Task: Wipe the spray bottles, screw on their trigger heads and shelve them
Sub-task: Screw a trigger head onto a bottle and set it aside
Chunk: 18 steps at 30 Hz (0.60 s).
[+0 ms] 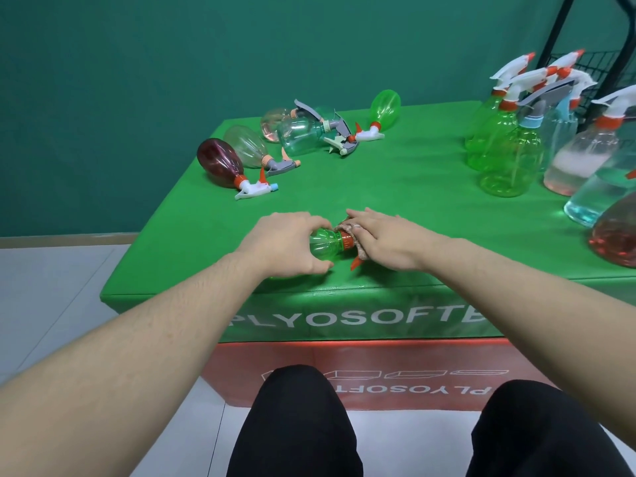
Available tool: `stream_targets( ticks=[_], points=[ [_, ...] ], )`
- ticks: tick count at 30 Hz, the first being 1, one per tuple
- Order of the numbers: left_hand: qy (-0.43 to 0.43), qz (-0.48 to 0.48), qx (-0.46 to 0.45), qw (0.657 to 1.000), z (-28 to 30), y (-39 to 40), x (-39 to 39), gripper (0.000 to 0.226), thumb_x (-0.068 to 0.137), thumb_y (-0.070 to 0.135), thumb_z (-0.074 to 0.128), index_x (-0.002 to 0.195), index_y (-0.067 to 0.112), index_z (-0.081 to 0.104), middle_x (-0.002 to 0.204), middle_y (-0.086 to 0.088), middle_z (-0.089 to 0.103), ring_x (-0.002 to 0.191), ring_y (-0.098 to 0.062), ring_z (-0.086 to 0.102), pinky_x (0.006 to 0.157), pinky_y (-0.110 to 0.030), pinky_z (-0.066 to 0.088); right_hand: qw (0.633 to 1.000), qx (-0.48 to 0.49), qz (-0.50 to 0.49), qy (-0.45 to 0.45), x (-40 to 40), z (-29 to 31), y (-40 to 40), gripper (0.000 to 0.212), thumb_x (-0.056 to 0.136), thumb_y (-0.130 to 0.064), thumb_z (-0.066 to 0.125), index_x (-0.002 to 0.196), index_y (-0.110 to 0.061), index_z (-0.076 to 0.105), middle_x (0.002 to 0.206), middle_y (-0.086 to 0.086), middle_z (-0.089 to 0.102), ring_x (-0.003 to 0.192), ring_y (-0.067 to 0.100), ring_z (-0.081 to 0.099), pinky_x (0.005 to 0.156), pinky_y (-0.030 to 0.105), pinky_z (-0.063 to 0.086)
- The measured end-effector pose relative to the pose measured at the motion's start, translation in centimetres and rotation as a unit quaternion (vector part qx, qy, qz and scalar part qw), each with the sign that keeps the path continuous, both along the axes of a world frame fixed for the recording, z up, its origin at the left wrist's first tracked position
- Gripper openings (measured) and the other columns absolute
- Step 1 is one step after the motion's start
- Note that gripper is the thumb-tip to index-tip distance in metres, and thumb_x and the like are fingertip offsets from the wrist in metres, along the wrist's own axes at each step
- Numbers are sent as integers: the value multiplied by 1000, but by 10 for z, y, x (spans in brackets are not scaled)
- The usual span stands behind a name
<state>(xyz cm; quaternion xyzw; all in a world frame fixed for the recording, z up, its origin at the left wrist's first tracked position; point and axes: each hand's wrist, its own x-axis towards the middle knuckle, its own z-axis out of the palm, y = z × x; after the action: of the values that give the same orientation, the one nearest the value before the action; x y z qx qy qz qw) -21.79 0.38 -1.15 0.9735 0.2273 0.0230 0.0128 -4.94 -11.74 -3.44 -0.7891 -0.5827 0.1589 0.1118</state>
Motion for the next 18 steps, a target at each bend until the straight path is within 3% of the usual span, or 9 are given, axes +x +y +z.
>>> stream_targets(
  ticks=[6, 13, 18],
  points=[
    [0, 6, -3, 1000, 1, -1, -1, 76, 80, 67, 72, 147, 40, 49, 141, 9, 61, 124, -20, 60, 97, -35, 51, 999, 30, 6, 10, -6, -5, -21, 50, 108, -47, 18, 156, -37, 29, 167, -13, 14, 154, 10, 12, 125, 52, 12],
    [8, 14, -25, 1000, 6, -2, 1, 75, 81, 63, 73, 148, 39, 50, 140, 5, 64, 125, -20, 60, 99, -37, 53, 996, 26, 40, -74, -15, -2, -67, 53, 107, -43, 15, 160, -40, 12, 166, -21, 5, 154, 4, 5, 126, 48, 6],
    [12, 17, -27, 999, 7, -3, 0, 74, 81, 60, 74, 148, 37, 50, 139, 5, 65, 122, -19, 62, 98, -37, 54, 989, 33, 68, -127, -25, -6, -72, 70, 93, -54, -5, 160, -39, 7, 166, -20, 1, 155, 8, -4, 127, 46, 2]
  ],
)
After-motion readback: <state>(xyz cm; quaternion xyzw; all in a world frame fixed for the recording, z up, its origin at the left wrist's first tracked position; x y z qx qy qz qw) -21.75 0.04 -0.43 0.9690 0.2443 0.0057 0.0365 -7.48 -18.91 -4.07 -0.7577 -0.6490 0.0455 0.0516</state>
